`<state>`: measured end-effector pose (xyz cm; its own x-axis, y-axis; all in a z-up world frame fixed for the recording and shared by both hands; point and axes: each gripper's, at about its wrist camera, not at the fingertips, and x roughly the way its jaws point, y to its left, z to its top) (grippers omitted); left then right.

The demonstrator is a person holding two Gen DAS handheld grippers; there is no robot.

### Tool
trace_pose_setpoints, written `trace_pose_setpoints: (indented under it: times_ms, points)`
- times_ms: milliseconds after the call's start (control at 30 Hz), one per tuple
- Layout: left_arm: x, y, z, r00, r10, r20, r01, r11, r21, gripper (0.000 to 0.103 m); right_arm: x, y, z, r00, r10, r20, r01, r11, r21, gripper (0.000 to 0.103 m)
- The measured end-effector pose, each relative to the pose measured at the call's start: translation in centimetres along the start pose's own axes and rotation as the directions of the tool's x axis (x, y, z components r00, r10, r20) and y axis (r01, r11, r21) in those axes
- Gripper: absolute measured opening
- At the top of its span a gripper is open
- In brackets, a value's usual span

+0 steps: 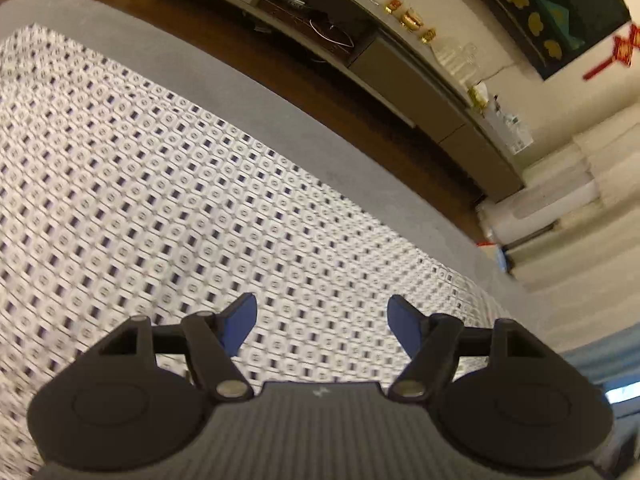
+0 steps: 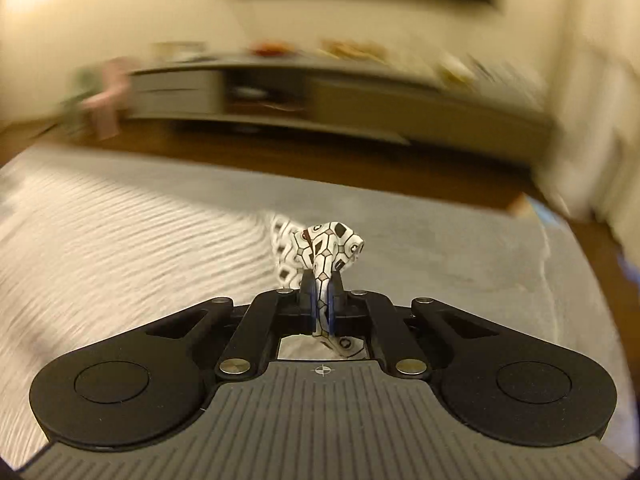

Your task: Fold clothes

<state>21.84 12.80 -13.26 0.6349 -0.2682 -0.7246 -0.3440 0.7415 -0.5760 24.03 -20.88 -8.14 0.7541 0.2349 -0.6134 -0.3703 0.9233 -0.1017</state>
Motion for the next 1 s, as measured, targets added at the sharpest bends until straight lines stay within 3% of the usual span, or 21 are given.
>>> trace_pose_setpoints:
  times_ms: [67,167,300,333,400,433,600,700,800,867,900,1000]
  points:
    - [0.9,0.3,0.0,1.000,-0.015,0.012,0.016,0.999,-0.041,0.076,-3.5,0.6,-2.8,0.999,-0.025,-0.028,0.024,0.999,-0.041,0.000]
    - [3.2,0.5,-0.8,1.000,-0.011,0.003,0.011,0.997,-0.078,0.076,-5.2,0.0,-6.4,0.989,-0.113,-0.091,0.110,0.993,-0.038,0.000]
    - [5.1,1.9,-2.5,1.000,-0.011,-0.020,0.008,0.988,-0.152,0.075,-6.0,-0.8,-8.7,0.990,-0.115,-0.087,0.121,0.990,0.070,0.001]
    - [5.0,2.5,-3.0,1.000,-0.023,-0.015,0.020,0.985,-0.172,0.075,-6.0,-0.8,-9.1,0.989,-0.126,-0.082,0.133,0.987,0.089,0.005]
    - [4.0,3.7,-3.7,0.998,-0.058,0.002,0.058,0.979,-0.194,0.075,-5.6,-1.0,-10.0,0.986,-0.146,-0.078,0.156,0.977,0.143,0.025]
    - [3.5,4.4,-4.0,0.998,-0.064,0.013,0.066,0.978,-0.196,0.075,-5.6,-1.1,-10.5,0.985,-0.153,-0.083,0.166,0.970,0.175,0.039]
    - [0.1,8.5,-3.9,0.999,-0.026,0.034,0.033,0.976,-0.217,0.075,-8.2,-2.2,-11.8,0.990,-0.106,-0.092,0.130,0.939,0.317,0.044]
    - [-1.2,10.0,-3.2,0.999,-0.004,0.047,0.014,0.973,-0.229,0.076,-10.4,-3.5,-11.9,0.999,-0.026,-0.031,0.038,0.873,0.486,0.057]
    - [-1.3,10.5,-2.1,0.999,-0.011,0.041,0.020,0.971,-0.238,0.077,-11.5,-4.7,-12.2,0.994,0.096,0.056,-0.109,0.735,0.669,0.062]
    - [-0.8,10.7,-1.4,0.999,-0.008,0.033,0.016,0.972,-0.233,0.077,-11.3,-4.7,-12.0,0.985,0.151,0.085,-0.164,0.654,0.738,0.070]
    - [-0.4,10.8,-1.3,1.000,-0.002,0.029,0.009,0.972,-0.234,0.077,-11.0,-4.4,-11.5,0.987,0.142,0.076,-0.152,0.662,0.734,0.071]
    - [1.0,11.3,-1.0,1.000,-0.009,0.020,0.014,0.967,-0.254,0.077,-10.1,-2.8,-10.1,0.999,0.035,0.022,-0.041,0.758,0.651,0.077]
